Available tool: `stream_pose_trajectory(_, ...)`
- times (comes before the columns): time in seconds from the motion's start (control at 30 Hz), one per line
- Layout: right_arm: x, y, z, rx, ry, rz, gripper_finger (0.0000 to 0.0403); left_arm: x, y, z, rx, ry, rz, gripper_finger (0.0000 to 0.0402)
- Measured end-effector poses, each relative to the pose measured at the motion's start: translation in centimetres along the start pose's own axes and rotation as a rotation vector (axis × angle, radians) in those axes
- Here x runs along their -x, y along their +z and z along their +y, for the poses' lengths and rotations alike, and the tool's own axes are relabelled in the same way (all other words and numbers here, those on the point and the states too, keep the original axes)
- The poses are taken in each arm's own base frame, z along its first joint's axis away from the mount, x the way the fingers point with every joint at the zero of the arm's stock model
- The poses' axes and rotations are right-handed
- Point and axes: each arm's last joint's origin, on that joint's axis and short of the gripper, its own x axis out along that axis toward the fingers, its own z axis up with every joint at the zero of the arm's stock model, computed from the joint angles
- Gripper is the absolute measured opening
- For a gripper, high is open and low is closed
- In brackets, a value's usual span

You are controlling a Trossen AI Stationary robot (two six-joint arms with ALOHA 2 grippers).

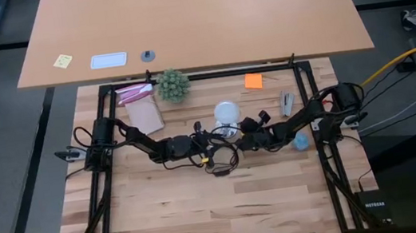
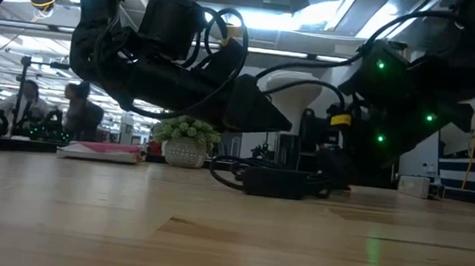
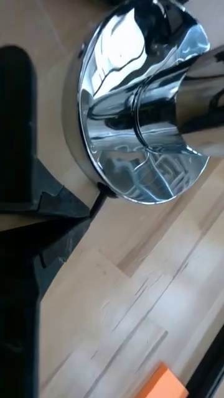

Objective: Screw lightbulb
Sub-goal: Insert the lightbulb into the lamp, then remove the lightbulb from the lamp

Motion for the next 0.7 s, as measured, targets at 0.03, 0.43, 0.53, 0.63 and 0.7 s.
stream_pose_trajectory(0.03,0.0,0.0,0.0,-0.004,0.005,0.001,0.0024,0.0,0.0,0.0,0.004,0.001,0.000,0.0159)
stream_pose_trajectory(0.43,2.7,1.6,0.6,-0.016,0.131,-0.051,0.0024,0.1,0.2,-0.3,0.011,-0.007,-0.010,0.0159)
stream_pose_trajectory(0.53,4.0,1.9,1.0,-0.017,0.175,-0.077,0.0024,0.1,0.3,-0.4,0.015,-0.009,-0.019,0.0159)
stream_pose_trajectory(0.63,5.3,2.2,1.3,-0.016,0.217,-0.102,0.0024,0.1,0.3,-0.4,0.063,-0.010,-0.020,0.0159)
stream_pose_trajectory(0.7,6.4,2.6,1.4,-0.025,0.248,-0.124,0.0024,0.2,0.5,-0.3,0.111,-0.009,-0.022,0.0159)
